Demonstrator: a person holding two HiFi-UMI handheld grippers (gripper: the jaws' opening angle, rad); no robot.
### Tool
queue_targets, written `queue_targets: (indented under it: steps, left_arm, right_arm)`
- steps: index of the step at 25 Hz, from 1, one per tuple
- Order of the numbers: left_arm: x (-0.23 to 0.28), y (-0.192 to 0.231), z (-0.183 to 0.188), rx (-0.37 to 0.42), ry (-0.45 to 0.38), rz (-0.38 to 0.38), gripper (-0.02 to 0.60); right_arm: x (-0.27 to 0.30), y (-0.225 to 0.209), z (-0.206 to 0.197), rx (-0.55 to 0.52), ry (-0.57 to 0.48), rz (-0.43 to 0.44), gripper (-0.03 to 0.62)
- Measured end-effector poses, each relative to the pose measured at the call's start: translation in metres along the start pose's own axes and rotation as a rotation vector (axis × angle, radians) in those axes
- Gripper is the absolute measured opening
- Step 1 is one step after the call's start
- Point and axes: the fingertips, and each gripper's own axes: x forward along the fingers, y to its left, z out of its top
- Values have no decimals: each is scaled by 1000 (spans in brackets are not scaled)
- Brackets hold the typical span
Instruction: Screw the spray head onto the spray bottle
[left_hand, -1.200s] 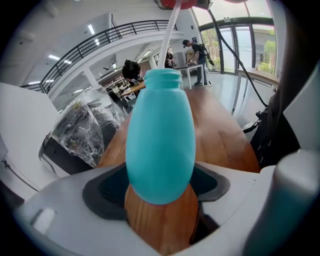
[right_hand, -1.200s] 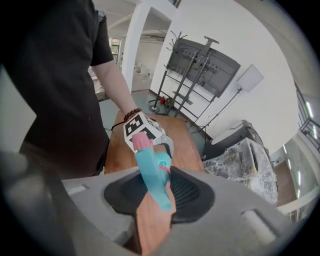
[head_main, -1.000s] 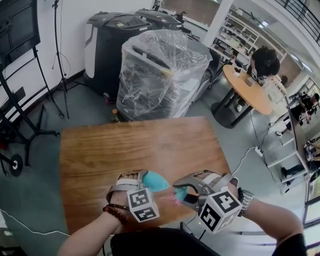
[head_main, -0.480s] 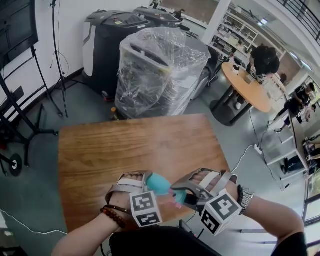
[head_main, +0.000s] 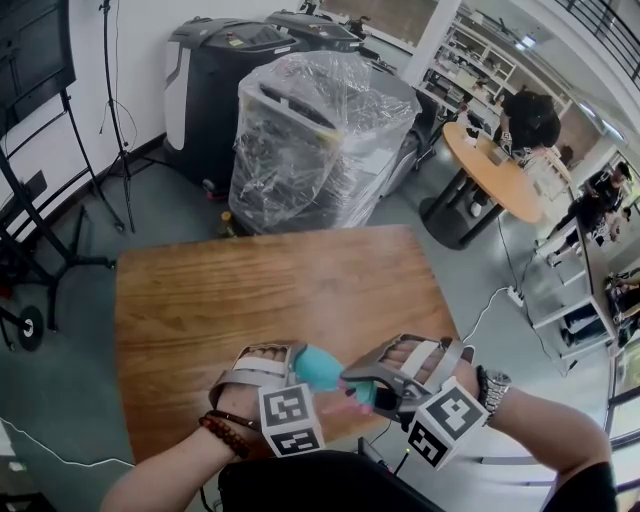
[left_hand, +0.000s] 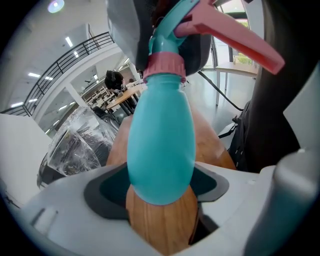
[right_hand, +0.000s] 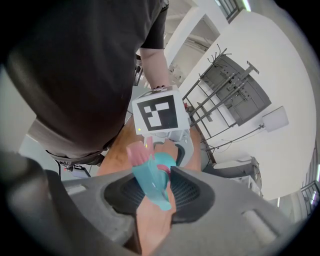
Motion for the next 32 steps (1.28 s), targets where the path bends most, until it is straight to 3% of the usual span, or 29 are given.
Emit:
queue_targets:
  steps: [5,8,13,18,21,24,28,30,32]
  left_arm:
    - [1,-6,-4,-39,65,-44,385]
    - [2,-11,-5,-71,104,-98,387]
    - [5,-13,-3,-68,135,-125,388]
    - [3,-7,0,-69,100,-93,387]
    - [2,-3,2,-75,73,-59,383]
    - [0,4,1,-74,68,-8,381]
    - [4,12,-2,-37,102,55,380]
    - [6,16,-6,-1,124,93,379]
    - [7,19,-9,29,139,127,379]
  right_arm:
    - [5,1,-5,-38,73,-19,115]
    - [8,3,-9,-136,142,-30,115]
    - [12,2,-9,-255,220,-35,115]
    - [8,9,-18,-152,224,55,117]
    - [9,3,-22,-53,197,35,116]
    - [12,-4,-28,201,132,33,116]
    - [18,-13,-41,727,42,92,116]
    - [22,-16,-51,1096,-16,146,115]
    - [27,-17,-61,1578,-133,247,117]
